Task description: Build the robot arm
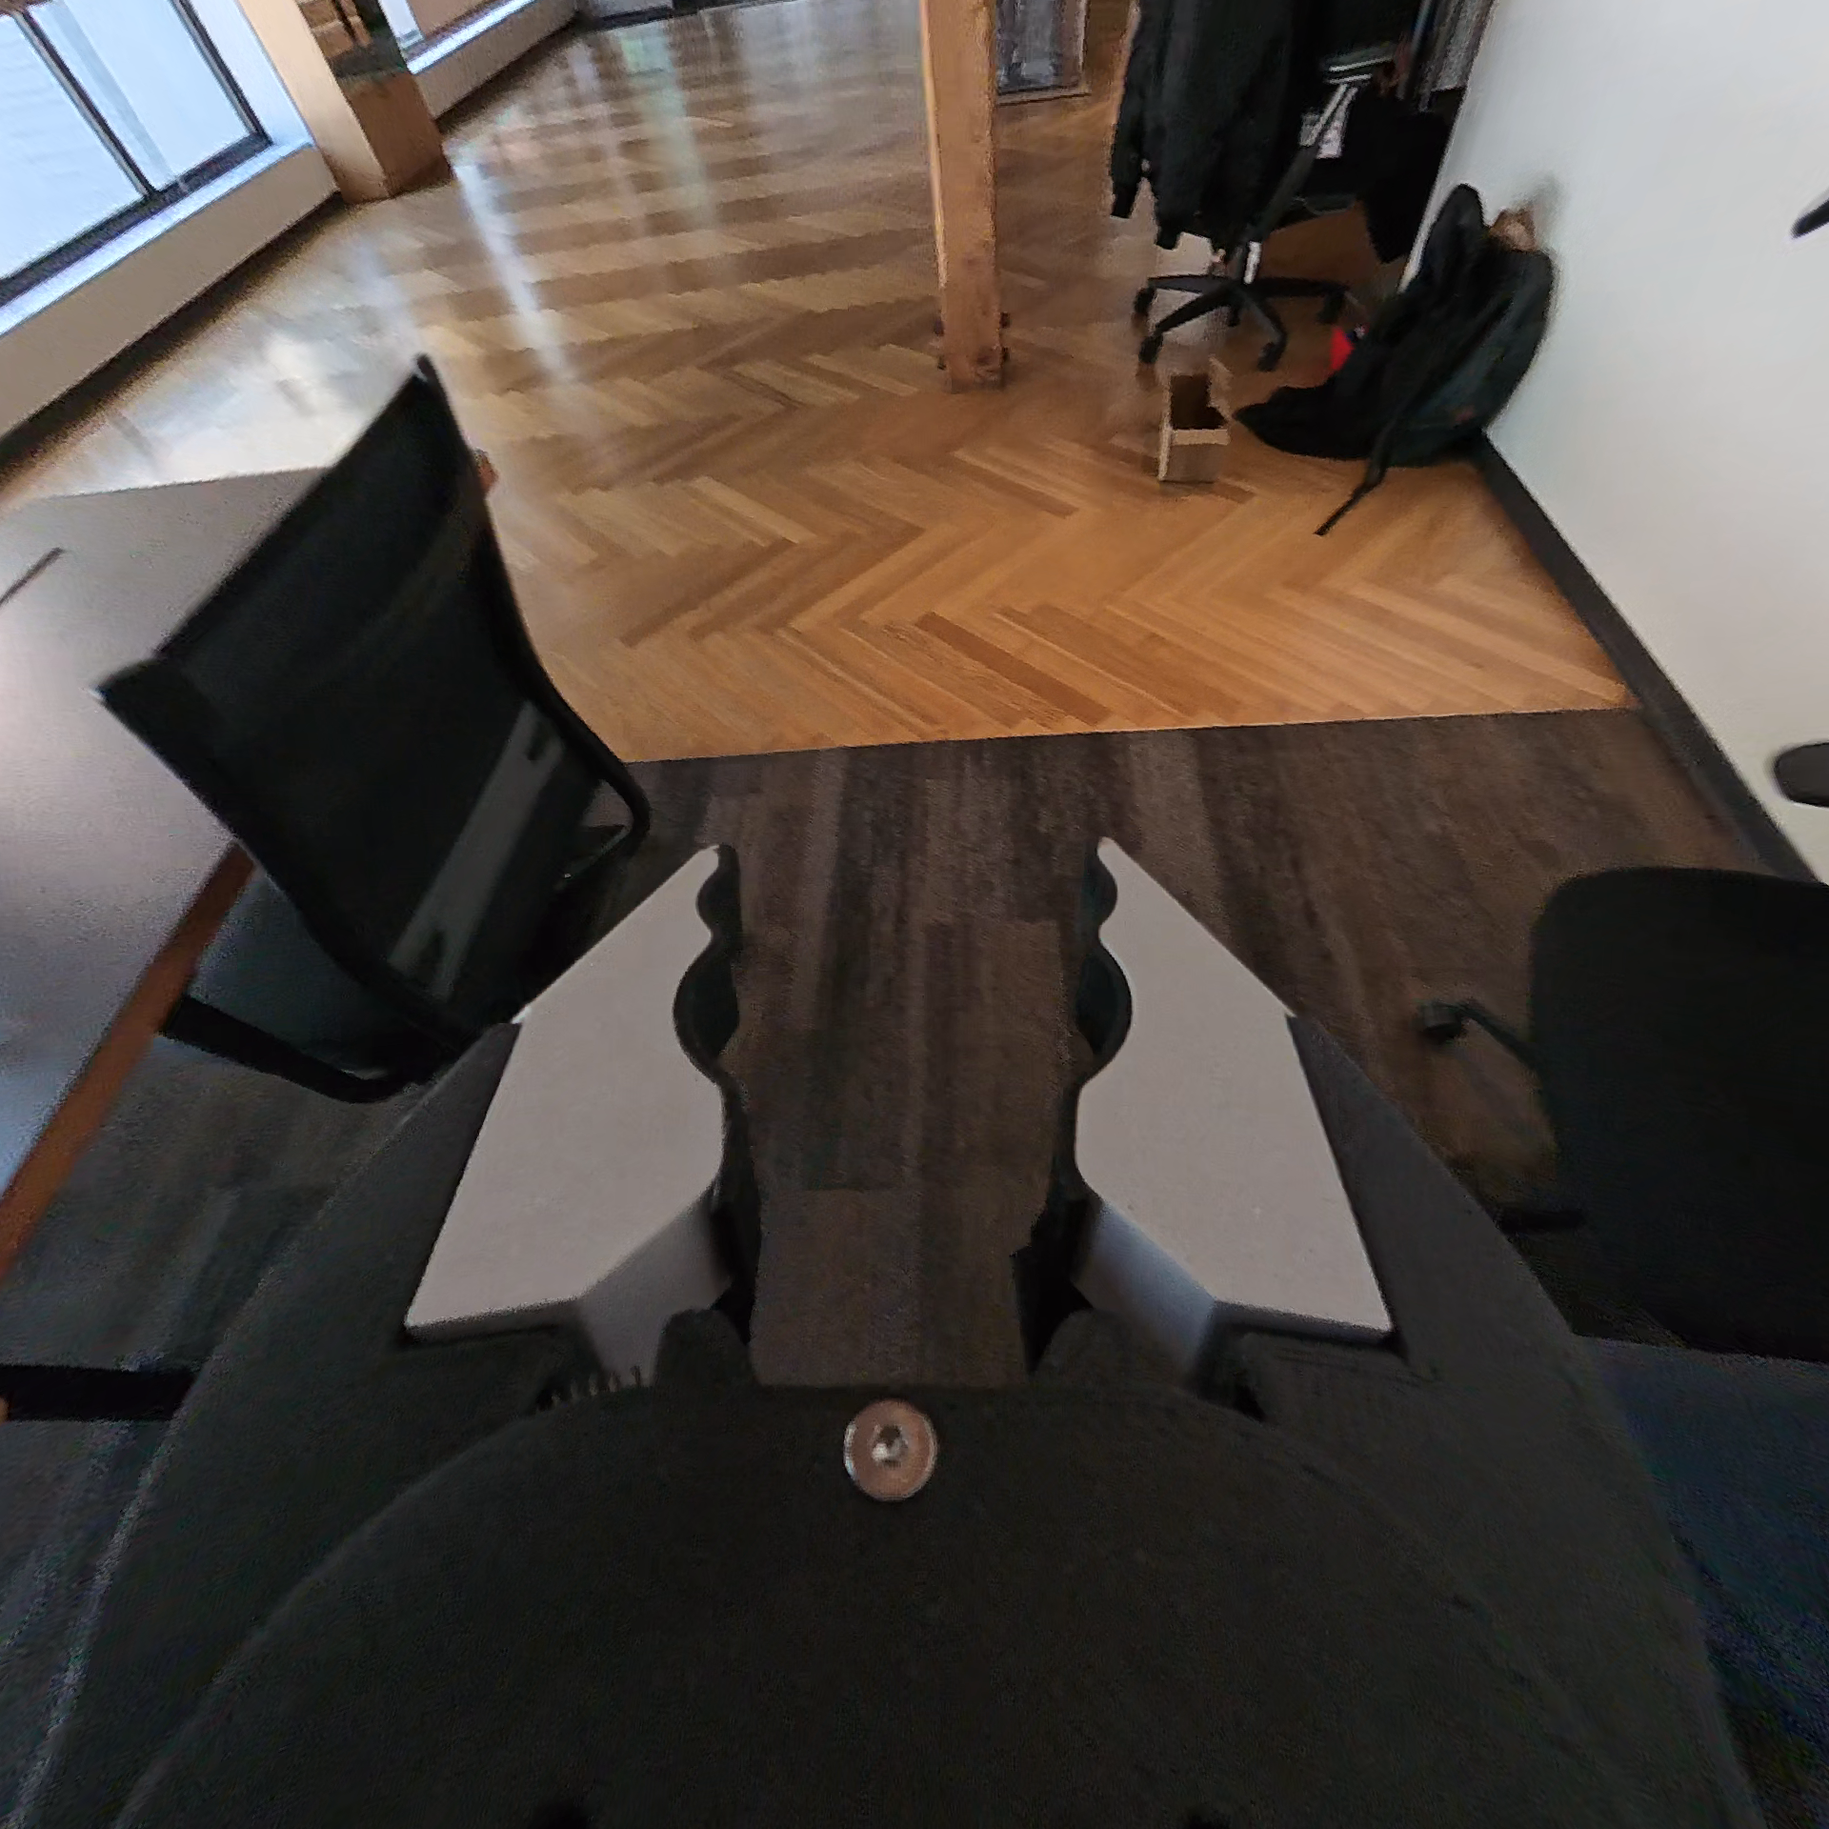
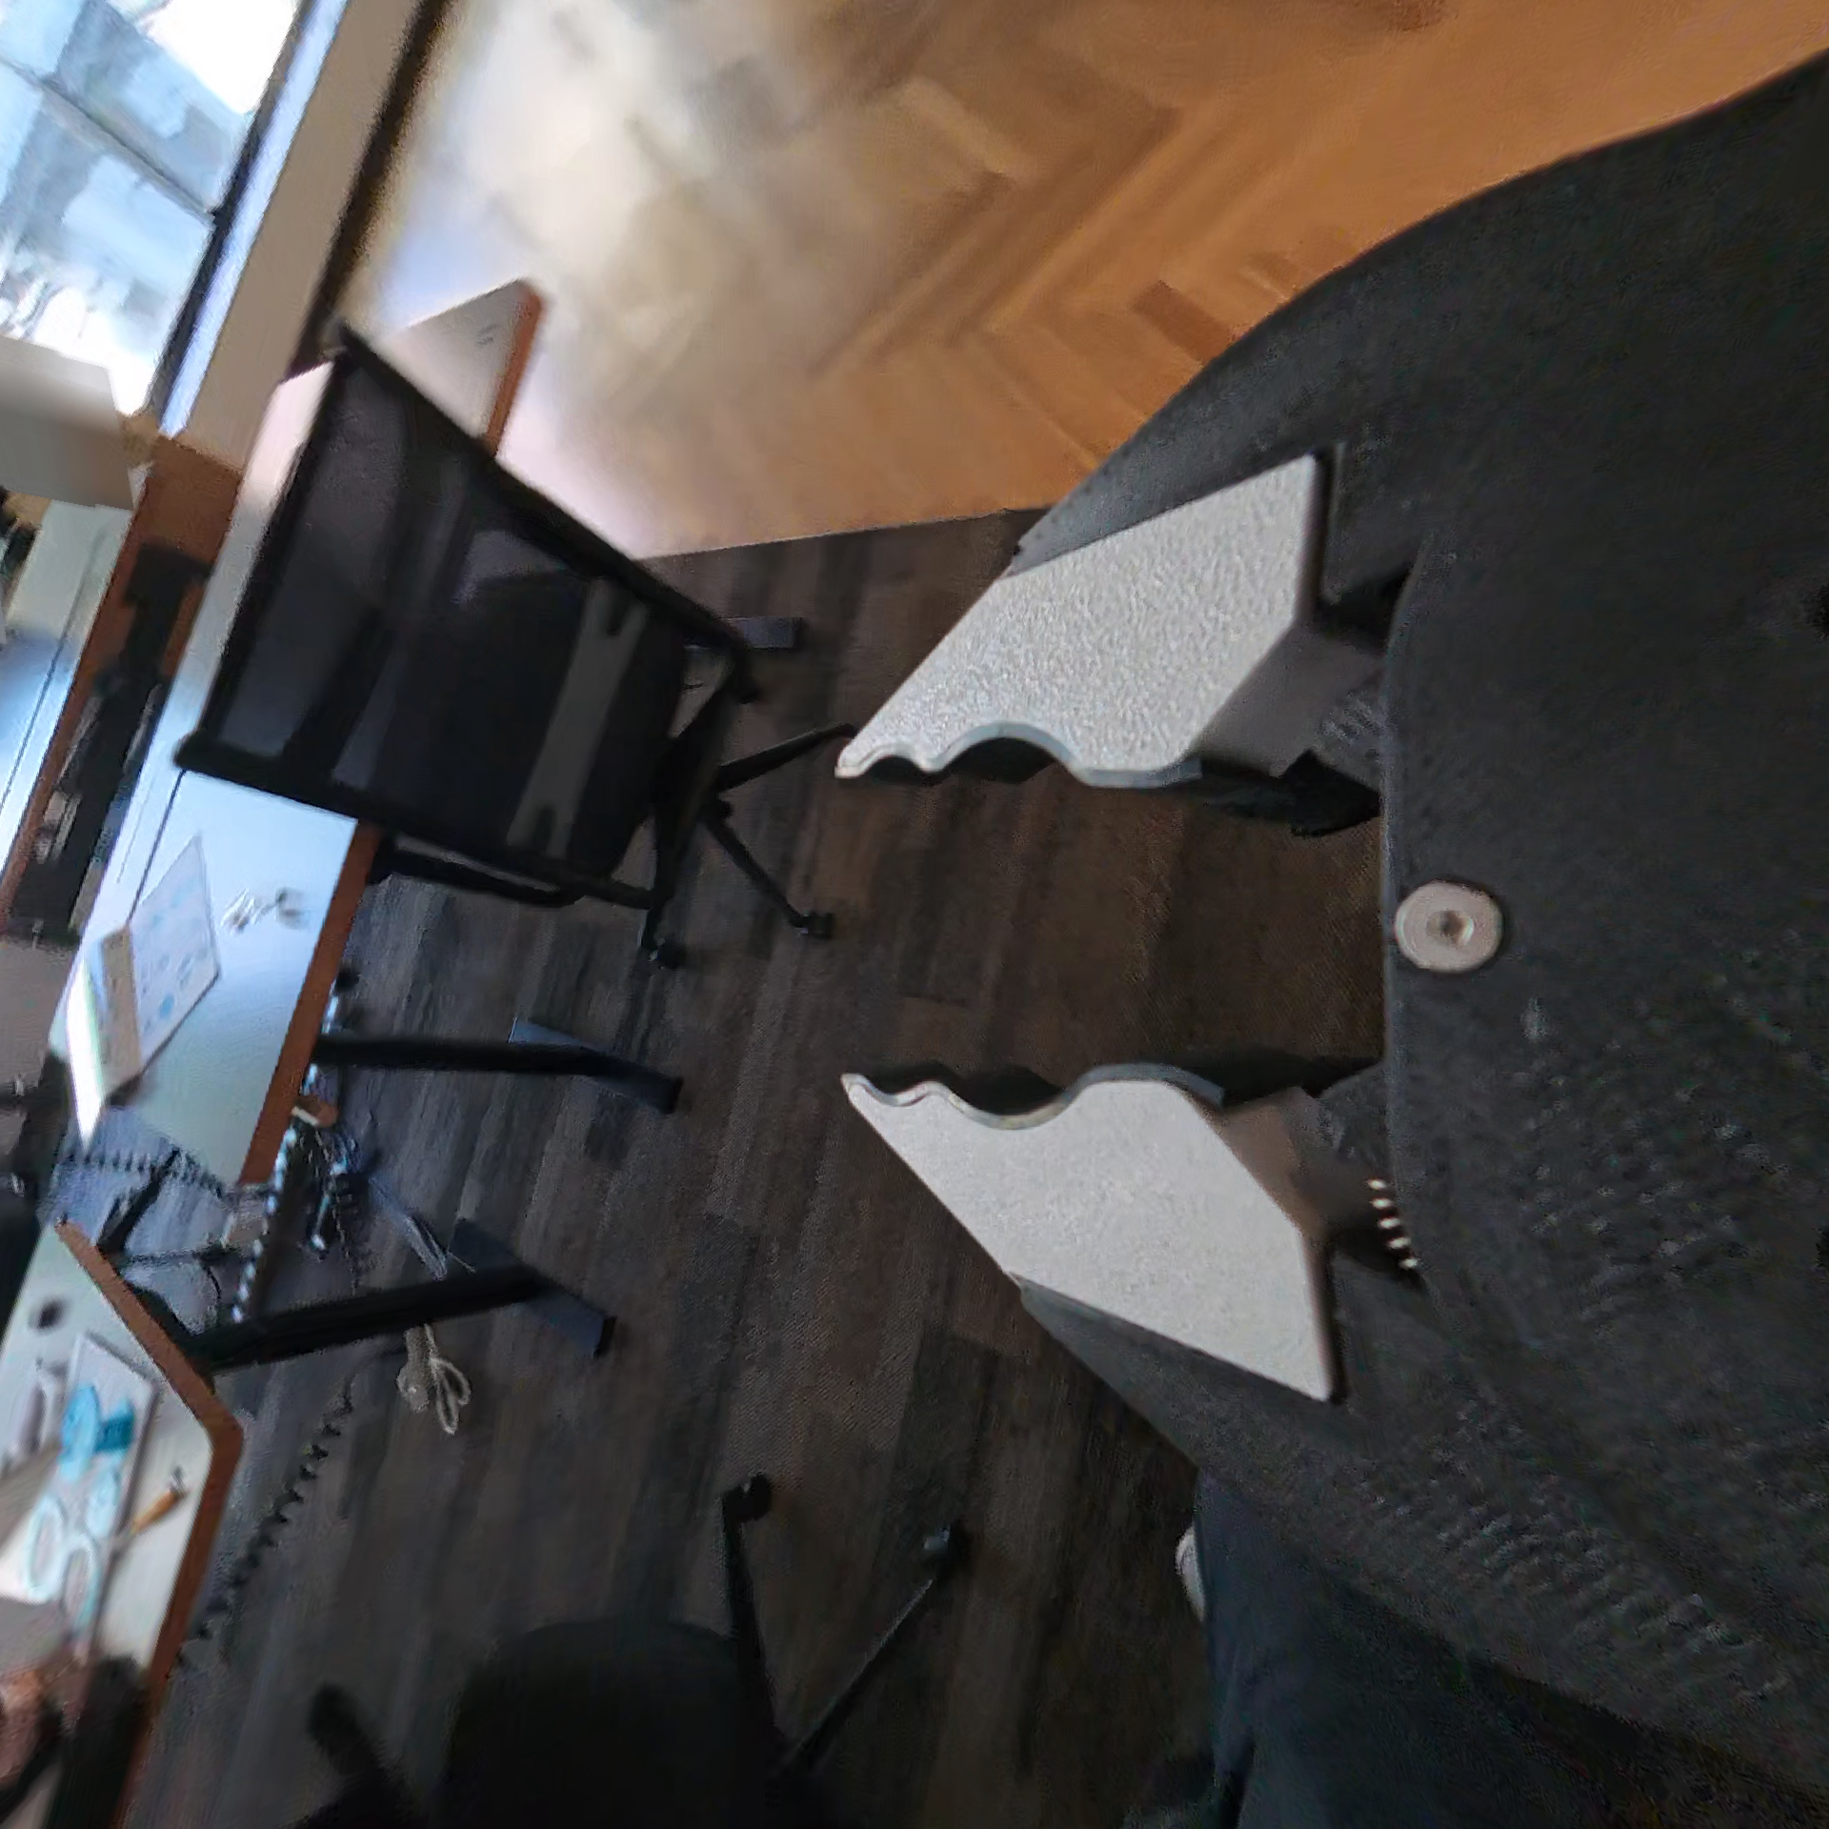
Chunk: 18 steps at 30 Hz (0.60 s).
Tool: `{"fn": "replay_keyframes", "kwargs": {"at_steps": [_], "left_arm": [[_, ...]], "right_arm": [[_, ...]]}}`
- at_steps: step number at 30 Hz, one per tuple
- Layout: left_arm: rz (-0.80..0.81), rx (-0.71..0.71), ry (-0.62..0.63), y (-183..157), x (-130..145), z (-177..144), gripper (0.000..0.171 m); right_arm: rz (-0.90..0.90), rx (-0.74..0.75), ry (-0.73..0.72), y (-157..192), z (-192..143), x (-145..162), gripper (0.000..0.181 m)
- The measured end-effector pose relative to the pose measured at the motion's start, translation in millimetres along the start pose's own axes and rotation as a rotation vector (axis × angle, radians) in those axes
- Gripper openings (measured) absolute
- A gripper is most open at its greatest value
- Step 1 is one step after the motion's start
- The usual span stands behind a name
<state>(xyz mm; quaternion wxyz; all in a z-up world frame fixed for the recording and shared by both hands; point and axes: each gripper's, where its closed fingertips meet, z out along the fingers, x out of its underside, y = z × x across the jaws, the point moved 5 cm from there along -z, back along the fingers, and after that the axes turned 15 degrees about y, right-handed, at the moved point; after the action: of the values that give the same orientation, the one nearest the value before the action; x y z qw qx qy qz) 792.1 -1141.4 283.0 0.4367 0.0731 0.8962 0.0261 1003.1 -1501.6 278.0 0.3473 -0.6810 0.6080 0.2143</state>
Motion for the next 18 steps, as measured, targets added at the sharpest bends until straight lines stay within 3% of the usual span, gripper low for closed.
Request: {"fn": "replay_keyframes", "kwargs": {"at_steps": [2,5,10,14,18], "left_arm": [[0.021,-0.042,0.025,67.3,-34.1,39.8,0.063],[0.106,-0.199,0.084,168.3,-77.5,106.1,0.054],[0.090,-0.288,0.248,299.4,-114.4,214.7,0.052],[0.006,-0.281,0.302,372.2,-126.4,280.6,0.054],[0.047,-0.282,0.361,430.2,-135.9,347.4,0.051]], "right_arm": [[-0.177,-0.023,-0.001,-51.4,71.4,-63.1,0.058],[-0.303,-0.111,-0.034,-135.9,175.7,-155.6,0.057],[-0.477,-0.101,0.027,-268.3,343.8,-277.3,0.051],[-0.578,-0.116,0.103,-336.4,465.2,-339.0,0.051],[-0.696,-0.177,0.162,-379.7,575.5,-366.8,0.051]]}}
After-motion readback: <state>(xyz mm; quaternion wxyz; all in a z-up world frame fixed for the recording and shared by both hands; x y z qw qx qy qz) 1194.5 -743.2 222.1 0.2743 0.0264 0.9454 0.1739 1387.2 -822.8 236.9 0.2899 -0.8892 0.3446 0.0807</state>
